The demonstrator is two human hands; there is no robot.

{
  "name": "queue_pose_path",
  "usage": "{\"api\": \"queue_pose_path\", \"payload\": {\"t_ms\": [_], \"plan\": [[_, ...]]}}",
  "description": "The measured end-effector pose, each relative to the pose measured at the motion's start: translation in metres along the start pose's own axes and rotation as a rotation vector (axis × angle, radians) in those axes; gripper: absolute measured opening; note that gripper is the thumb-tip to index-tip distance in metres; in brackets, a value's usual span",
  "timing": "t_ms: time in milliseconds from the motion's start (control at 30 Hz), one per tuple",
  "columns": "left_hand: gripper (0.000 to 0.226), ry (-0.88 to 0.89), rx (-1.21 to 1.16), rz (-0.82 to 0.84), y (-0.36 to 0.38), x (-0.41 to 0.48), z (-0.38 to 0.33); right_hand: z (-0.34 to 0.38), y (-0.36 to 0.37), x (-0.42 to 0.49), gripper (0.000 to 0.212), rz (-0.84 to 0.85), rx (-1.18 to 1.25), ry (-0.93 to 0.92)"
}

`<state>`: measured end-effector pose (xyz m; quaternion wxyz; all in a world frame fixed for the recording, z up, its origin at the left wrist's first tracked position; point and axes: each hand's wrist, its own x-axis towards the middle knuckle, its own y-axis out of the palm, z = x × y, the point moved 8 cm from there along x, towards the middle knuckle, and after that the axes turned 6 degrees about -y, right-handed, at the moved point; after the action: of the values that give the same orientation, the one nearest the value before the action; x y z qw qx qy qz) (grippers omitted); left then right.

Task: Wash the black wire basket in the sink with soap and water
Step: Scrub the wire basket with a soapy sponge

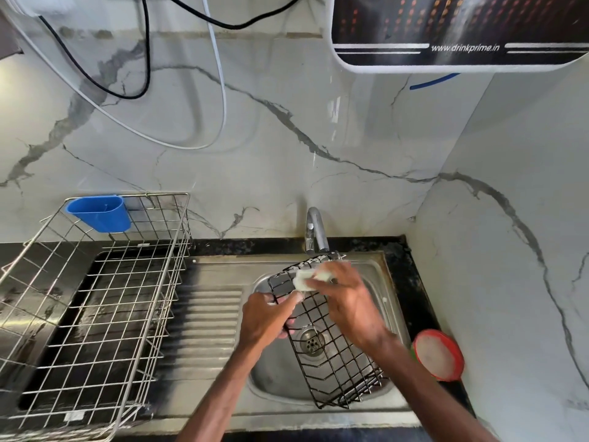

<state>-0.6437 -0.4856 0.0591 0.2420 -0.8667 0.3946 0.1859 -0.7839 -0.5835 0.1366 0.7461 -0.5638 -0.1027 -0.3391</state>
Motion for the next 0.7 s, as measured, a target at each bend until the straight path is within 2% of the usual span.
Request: {"api": "queue_pose_path", "payload": {"t_ms": [67, 167, 300, 400, 533, 633, 700], "plan": [[0.028, 0.020, 0.035, 0.020, 0.001, -0.002, -0.002, -0.032, -0.017, 0.002, 0.045, -0.058, -0.069, 0.092], [0.034, 0.008, 0.047, 0.066, 0.007, -0.005, -0.005, -0.063, -0.027, -0.001, 0.054, -0.092, -0.083, 0.210], [0.056, -0.023, 0.056, 0.084, 0.015, -0.007, -0.008, -0.024, -0.002, -0.006, 0.053, -0.013, 0.077, 0.078], [0.058, -0.031, 0.048, 0.081, 0.016, -0.007, -0.010, -0.001, 0.011, -0.007, 0.064, 0.026, 0.197, 0.049], [0.058, -0.057, 0.024, 0.066, 0.009, -0.005, -0.008, 0.013, 0.017, -0.003, 0.066, 0.090, 0.295, 0.017], [0.051, -0.038, 0.064, 0.068, 0.004, -0.004, -0.011, 0.007, 0.013, 0.003, 0.072, 0.129, 0.262, -0.037], [0.055, -0.035, 0.065, 0.069, 0.002, -0.004, -0.015, -0.009, 0.007, 0.008, 0.068, 0.073, 0.187, -0.007]]}}
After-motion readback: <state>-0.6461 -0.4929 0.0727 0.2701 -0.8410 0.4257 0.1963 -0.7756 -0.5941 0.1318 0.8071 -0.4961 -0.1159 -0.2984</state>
